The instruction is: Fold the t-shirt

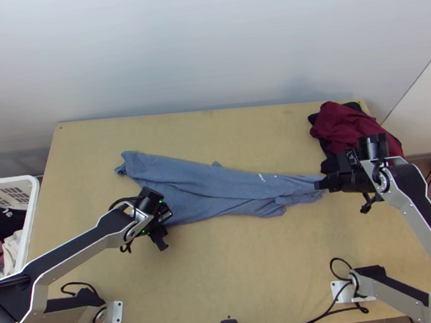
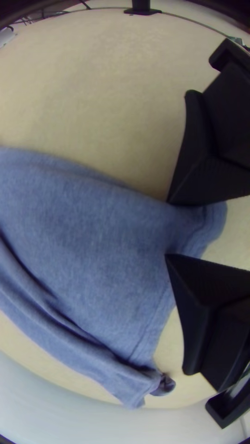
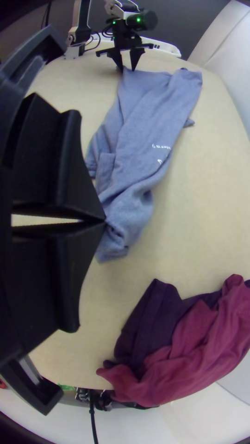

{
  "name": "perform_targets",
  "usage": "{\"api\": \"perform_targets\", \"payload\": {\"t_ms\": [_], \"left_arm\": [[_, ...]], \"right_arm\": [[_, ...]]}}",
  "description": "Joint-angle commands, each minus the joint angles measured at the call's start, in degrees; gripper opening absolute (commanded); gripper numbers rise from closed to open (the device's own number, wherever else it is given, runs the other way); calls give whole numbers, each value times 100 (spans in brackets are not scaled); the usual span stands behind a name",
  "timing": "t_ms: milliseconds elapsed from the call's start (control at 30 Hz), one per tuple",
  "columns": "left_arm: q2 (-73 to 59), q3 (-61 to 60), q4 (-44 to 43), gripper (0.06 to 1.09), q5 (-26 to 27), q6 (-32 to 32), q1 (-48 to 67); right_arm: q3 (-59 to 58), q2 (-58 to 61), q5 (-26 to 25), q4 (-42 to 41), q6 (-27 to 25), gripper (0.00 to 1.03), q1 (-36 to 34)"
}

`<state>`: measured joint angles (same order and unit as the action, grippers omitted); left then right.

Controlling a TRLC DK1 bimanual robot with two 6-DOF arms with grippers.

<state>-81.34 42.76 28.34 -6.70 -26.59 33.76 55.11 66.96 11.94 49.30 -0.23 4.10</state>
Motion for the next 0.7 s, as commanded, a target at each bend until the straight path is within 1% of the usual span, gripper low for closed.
{"api": "perform_targets", "payload": {"t_ms": [0, 33, 167, 267, 367, 533, 667], "left_arm": [[145, -216, -144, 21, 81, -110, -212], [180, -233, -188, 9, 81, -101, -256], [452, -172, -30, 10, 230, -39, -449], [953, 276, 568, 10, 336, 101, -607], [1454, 953, 1156, 10, 696, 277, -1029], [2070, 2113, 2079, 10, 1021, 409, -1697], [2254, 3177, 2624, 10, 1540, 488, -2594]], "right_arm": [[-141, -16, 1, 1, 67, 3, 144], [-159, -16, 1, 1, 67, 3, 161], [-124, -51, -8, 10, 111, 3, 241], [105, -166, -17, 177, 120, 3, 337], [509, -350, -17, 590, 111, 3, 495], [1397, -807, -26, 1416, 164, 3, 935], [2223, -1018, -61, 1899, 146, 3, 944]]}}
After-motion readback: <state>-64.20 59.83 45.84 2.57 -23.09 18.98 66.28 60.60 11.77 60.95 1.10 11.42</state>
